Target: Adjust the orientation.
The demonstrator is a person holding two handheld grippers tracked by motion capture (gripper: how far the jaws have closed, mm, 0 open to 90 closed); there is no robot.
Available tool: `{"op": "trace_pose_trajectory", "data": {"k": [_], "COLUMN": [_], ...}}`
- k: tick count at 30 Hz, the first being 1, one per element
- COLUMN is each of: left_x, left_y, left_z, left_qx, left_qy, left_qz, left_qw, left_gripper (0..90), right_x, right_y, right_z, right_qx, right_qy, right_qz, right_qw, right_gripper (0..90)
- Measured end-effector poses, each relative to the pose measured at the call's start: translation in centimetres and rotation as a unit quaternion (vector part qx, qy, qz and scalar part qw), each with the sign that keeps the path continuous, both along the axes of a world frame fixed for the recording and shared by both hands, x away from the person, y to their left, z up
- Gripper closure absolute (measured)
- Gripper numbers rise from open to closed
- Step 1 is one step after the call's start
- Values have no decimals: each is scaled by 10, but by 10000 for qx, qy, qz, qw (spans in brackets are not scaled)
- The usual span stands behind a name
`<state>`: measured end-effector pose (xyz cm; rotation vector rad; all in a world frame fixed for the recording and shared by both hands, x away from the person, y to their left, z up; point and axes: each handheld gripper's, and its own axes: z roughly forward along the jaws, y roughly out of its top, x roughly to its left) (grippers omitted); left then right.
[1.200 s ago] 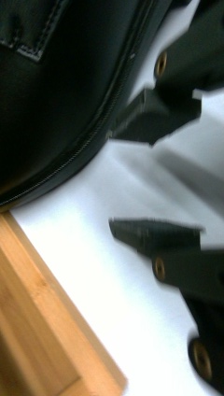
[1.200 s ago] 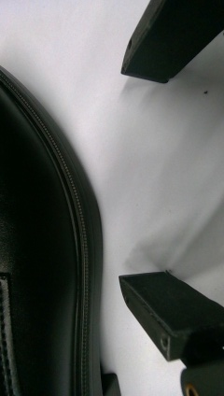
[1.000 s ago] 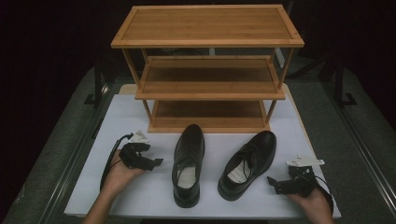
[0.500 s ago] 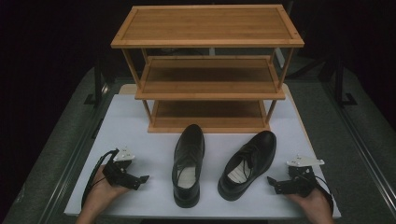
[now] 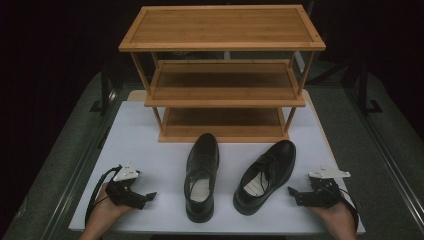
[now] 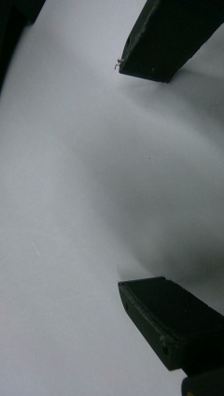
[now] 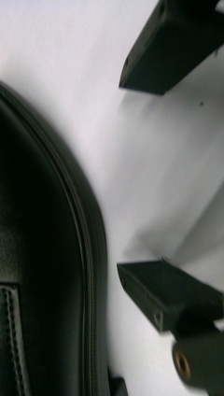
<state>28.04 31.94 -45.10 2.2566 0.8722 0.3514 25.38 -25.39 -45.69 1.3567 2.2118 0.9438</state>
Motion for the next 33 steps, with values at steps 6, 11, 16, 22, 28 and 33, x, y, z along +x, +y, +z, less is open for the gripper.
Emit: {"op": "trace_pose_trajectory", "data": {"k": [6,11,16,22,28,33], "left_x": [0,0,0,0,0,0], "left_y": [0,0,0,0,0,0], "left_z": [0,0,-1,-1,-1,-1], "left_qx": [3,6,3,4,3,-12], "left_qy": [2,0,-22,-23,-18,-24], "left_qz": [3,4,-3,-7,-10,-5], "left_qw": [10000,10000,10000,10000,10000,10000], "left_gripper": [0,0,0,0,0,0], "right_x": [-2,2,11,37,69,93], "right_y": [-9,-15,-16,-19,-22,-22], "right_z": [7,18,31,41,45,42], "right_qx": [92,143,84,147,193,198], "right_qy": [-6,-46,-186,-305,-336,-322], "right_qz": [-174,-325,-313,-292,-285,-307], "right_qw": [9998,9994,9993,9990,9988,9988], "right_gripper": [429,698,897,898,897,898]}}
